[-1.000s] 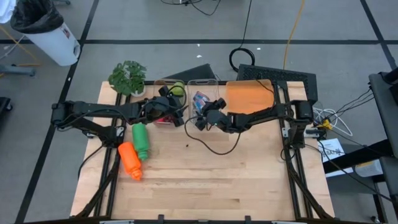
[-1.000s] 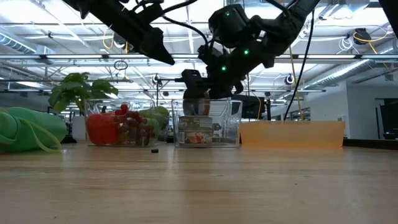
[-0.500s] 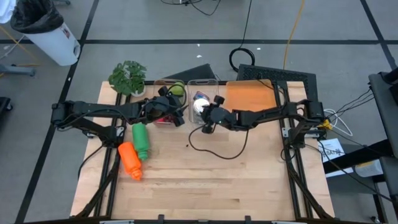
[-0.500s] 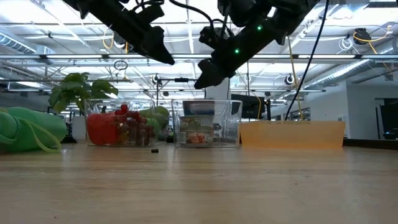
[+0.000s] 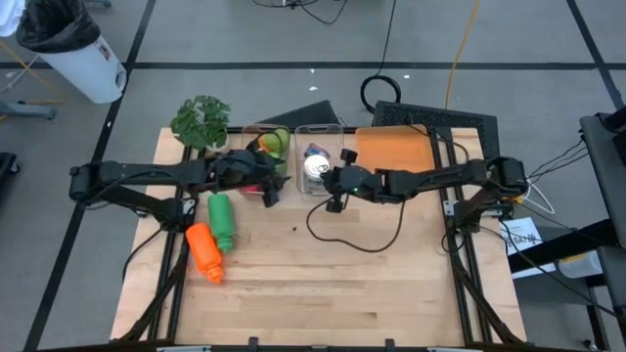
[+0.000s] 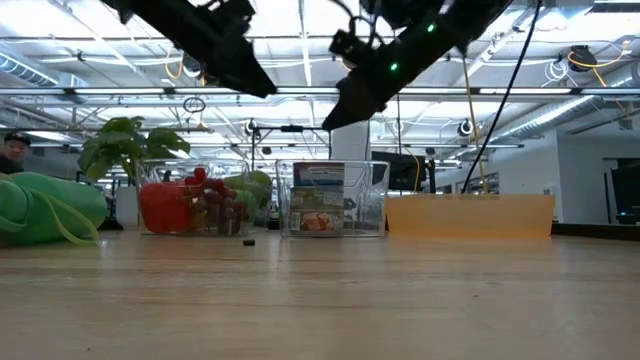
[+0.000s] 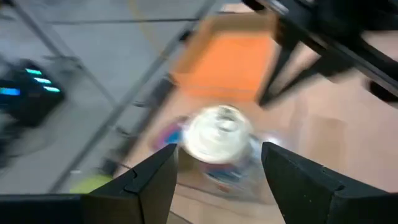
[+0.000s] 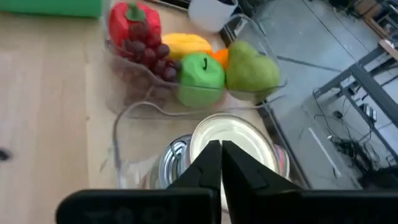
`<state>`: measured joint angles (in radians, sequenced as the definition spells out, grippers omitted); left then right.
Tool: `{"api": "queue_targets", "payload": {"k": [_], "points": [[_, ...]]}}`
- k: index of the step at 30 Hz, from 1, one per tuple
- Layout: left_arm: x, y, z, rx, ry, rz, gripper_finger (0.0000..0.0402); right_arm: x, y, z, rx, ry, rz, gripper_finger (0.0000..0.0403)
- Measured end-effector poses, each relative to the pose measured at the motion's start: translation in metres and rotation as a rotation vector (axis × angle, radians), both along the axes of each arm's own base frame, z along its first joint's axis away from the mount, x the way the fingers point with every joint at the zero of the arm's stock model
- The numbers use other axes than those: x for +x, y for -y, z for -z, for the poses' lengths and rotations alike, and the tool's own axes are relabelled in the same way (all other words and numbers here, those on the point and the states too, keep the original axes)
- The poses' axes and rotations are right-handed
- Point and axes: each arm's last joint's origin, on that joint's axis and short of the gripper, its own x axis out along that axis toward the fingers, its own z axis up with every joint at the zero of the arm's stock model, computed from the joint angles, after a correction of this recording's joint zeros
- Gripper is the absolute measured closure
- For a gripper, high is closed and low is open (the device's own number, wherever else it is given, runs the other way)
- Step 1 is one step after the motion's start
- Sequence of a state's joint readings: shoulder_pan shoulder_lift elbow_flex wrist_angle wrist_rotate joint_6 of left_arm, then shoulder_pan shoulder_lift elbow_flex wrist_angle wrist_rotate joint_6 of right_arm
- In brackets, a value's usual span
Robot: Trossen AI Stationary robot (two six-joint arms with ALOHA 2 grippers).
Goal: Pick & Place Food Item
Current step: Put the green water bottle into the orange bin
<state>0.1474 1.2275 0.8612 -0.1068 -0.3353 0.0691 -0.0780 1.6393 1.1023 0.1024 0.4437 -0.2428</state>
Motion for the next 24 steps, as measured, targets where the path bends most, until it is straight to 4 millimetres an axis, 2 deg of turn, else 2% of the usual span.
{"api": "queue_targets", "payload": {"k": [5, 9, 12, 15, 20, 24], "points": [[-0.025, 0.009, -0.017, -0.073, 0.032, 0.085, 0.0158, -0.018, -0.004, -0.022, 0.009, -0.008, -0.006, 0.0395], [-0.051, 0.021, -0.021, -0.118, 0.143, 0.106, 0.0158, -0.036, -0.006, -0.034, 0.036, -0.009, 0.009, 0.0399], [-0.073, 0.031, -0.013, -0.202, 0.225, 0.116, 0.0158, -0.052, -0.011, -0.037, 0.037, 0.003, -0.005, 0.0402], [-0.086, 0.041, 0.001, -0.383, 0.294, 0.117, 0.0158, -0.072, -0.018, -0.040, 0.036, 0.030, -0.025, 0.0401], [-0.098, 0.050, 0.031, -0.603, 0.168, 0.156, 0.0158, -0.099, -0.028, -0.040, 0.062, 0.080, -0.048, 0.0401], [-0.106, 0.058, 0.037, -0.900, -0.048, 0.145, 0.0158, -0.114, -0.035, -0.034, 0.110, 0.111, -0.052, 0.0402]]}}
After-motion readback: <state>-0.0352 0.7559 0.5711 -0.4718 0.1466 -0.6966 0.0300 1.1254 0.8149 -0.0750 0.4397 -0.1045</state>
